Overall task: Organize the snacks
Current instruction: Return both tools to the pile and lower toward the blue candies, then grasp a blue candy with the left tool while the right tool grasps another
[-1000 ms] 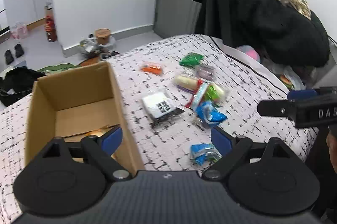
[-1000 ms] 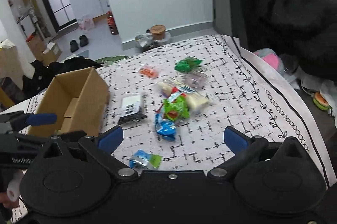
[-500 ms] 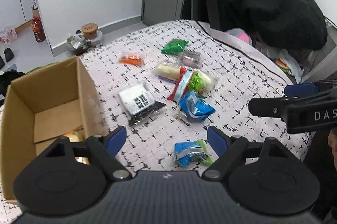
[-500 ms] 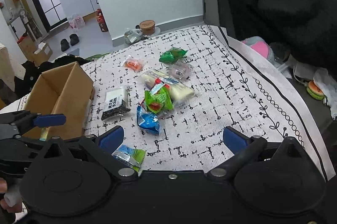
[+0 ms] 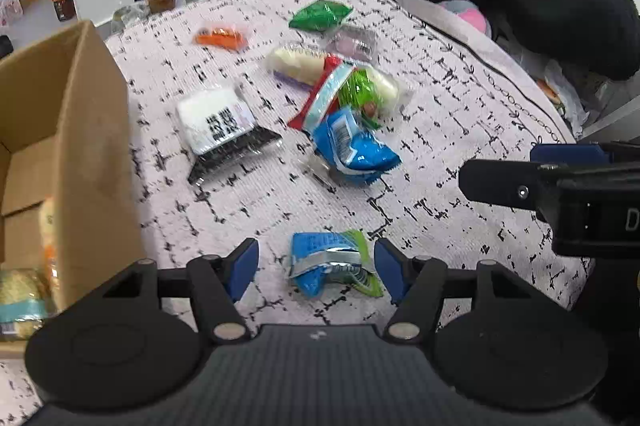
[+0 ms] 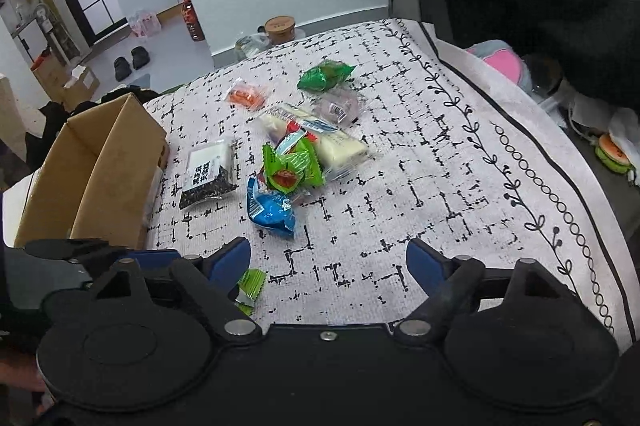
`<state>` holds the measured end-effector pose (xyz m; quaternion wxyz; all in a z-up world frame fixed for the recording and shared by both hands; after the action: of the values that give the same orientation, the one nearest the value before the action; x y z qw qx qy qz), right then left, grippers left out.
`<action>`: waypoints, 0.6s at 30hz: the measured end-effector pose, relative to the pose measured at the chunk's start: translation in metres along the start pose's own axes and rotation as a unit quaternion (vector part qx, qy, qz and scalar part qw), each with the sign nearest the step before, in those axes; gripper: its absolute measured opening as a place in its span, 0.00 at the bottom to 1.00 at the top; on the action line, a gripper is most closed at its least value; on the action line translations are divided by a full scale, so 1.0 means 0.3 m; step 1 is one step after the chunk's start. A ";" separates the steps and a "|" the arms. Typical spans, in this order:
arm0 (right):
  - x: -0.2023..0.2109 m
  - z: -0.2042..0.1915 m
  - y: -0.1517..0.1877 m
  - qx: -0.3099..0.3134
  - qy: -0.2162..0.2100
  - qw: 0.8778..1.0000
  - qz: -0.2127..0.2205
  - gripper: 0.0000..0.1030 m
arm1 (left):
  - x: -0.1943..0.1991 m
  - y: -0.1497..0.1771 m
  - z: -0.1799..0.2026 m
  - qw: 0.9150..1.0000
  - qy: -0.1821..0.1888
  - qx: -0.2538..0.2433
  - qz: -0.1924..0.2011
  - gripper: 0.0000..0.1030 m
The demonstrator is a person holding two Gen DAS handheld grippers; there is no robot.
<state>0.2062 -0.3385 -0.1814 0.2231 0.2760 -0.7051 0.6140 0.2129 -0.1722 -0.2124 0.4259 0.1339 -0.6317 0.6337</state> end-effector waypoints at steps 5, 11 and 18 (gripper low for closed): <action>-0.033 0.005 0.004 -0.005 -0.005 1.000 -0.008 0.80 | -0.049 0.021 0.015 1.000 0.000 0.001 -0.019 0.52; -0.075 0.001 0.016 -0.008 -0.020 1.000 -0.017 0.77 | -0.060 0.025 0.016 1.000 -0.019 0.005 -0.007 0.33; -0.133 -0.009 0.011 -0.023 -0.043 0.999 -0.021 0.65 | -0.036 0.008 -0.014 0.998 -0.059 0.011 0.018 0.31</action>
<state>0.2339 -0.3311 -0.2095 0.2116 0.3113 -0.7224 0.5801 0.2191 -0.1721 -0.2224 0.3749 0.1647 -0.6512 0.6390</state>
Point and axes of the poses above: each gripper's, at about its wrist camera, not at the fingertips, and x roughly against the way its jaws point, z to its right, y to its underside, the point moved 2 cm from there along -x, roughly the way its jaws point, and after that the axes turned 14 degrees about z, right-handed, at the moved point
